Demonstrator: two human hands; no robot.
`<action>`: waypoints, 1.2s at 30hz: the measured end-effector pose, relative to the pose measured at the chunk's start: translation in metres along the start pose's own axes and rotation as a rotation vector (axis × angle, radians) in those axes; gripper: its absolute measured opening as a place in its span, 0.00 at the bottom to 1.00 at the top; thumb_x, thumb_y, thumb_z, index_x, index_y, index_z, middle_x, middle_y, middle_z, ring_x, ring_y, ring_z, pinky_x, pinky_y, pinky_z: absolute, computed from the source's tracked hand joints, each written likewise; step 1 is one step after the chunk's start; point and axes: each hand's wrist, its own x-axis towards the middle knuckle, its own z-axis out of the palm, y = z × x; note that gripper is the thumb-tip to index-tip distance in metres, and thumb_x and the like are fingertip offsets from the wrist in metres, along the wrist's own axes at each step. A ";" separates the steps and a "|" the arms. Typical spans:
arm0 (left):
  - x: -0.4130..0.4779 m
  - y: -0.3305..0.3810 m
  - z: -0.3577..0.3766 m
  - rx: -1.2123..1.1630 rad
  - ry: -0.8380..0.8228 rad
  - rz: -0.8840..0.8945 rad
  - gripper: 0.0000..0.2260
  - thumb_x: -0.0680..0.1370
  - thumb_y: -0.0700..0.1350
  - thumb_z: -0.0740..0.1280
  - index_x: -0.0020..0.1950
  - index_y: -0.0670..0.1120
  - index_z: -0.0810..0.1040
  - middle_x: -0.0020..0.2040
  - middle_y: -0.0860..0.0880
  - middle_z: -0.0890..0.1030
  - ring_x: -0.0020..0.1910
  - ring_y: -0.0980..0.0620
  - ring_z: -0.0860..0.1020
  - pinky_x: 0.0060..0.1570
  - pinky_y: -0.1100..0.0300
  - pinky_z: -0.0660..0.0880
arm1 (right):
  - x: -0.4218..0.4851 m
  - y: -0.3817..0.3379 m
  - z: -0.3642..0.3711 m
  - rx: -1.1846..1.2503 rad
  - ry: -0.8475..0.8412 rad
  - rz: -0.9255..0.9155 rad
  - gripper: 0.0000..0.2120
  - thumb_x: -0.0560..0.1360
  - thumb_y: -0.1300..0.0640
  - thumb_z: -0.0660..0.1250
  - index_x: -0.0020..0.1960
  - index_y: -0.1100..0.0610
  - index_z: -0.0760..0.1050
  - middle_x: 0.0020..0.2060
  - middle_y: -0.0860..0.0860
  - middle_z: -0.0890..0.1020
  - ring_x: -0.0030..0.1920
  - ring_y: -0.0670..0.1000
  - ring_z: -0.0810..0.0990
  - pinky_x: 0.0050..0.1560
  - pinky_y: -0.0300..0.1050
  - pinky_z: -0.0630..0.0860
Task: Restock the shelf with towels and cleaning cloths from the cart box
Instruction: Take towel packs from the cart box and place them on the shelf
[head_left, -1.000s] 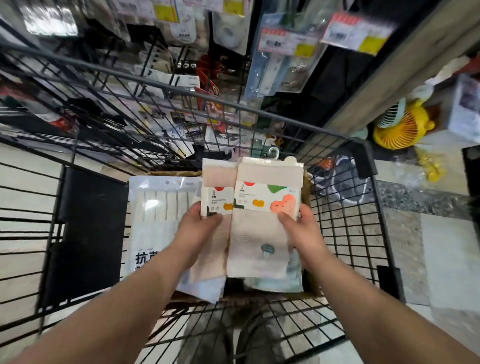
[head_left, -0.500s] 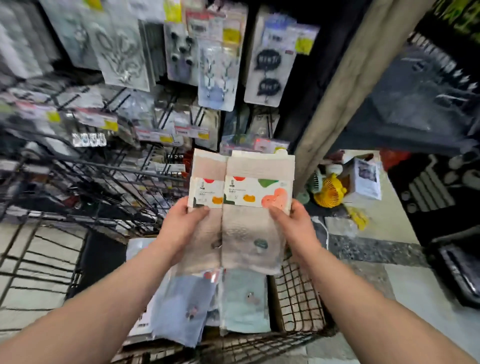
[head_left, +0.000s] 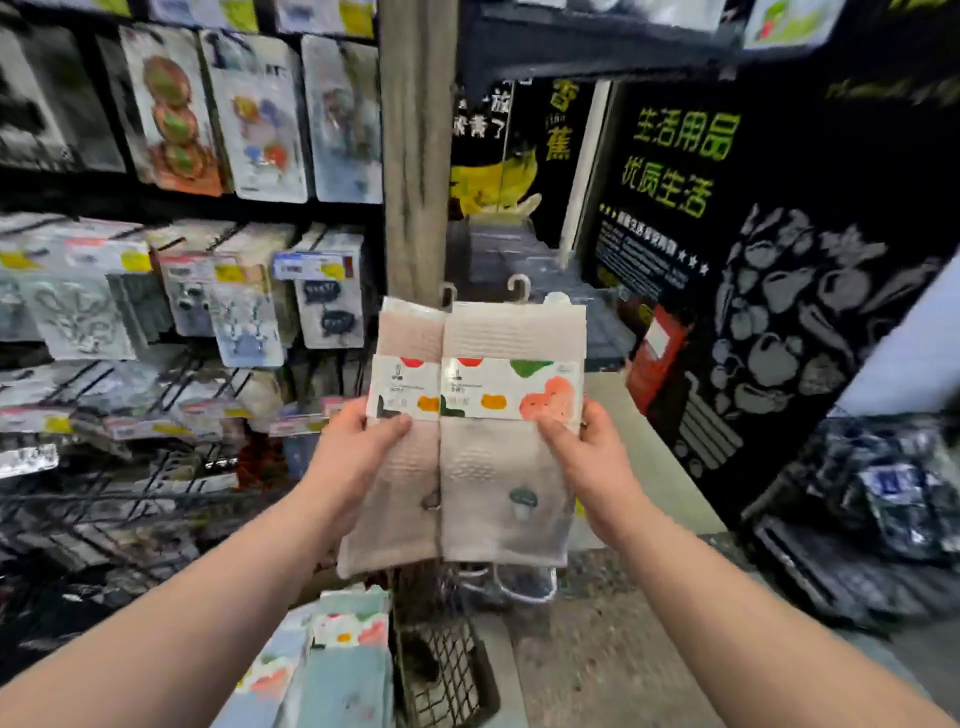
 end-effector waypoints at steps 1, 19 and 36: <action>-0.006 0.003 0.023 -0.013 -0.025 0.011 0.08 0.76 0.34 0.64 0.50 0.45 0.79 0.49 0.45 0.84 0.49 0.44 0.80 0.57 0.47 0.76 | -0.005 -0.009 -0.025 -0.013 0.019 -0.009 0.11 0.73 0.56 0.70 0.53 0.51 0.72 0.52 0.51 0.82 0.51 0.50 0.81 0.53 0.46 0.79; -0.040 0.040 0.279 -0.148 -0.303 0.020 0.06 0.78 0.36 0.64 0.52 0.46 0.75 0.55 0.43 0.82 0.55 0.43 0.81 0.59 0.41 0.75 | -0.029 -0.081 -0.290 -0.036 0.280 -0.162 0.11 0.71 0.55 0.71 0.52 0.51 0.73 0.49 0.55 0.83 0.48 0.57 0.83 0.49 0.60 0.80; 0.144 0.048 0.453 -0.234 -0.346 0.026 0.13 0.78 0.35 0.62 0.63 0.37 0.70 0.58 0.38 0.80 0.56 0.38 0.79 0.57 0.43 0.75 | 0.202 -0.095 -0.397 -0.065 0.284 -0.241 0.08 0.74 0.58 0.69 0.50 0.49 0.74 0.49 0.55 0.83 0.49 0.57 0.83 0.49 0.57 0.80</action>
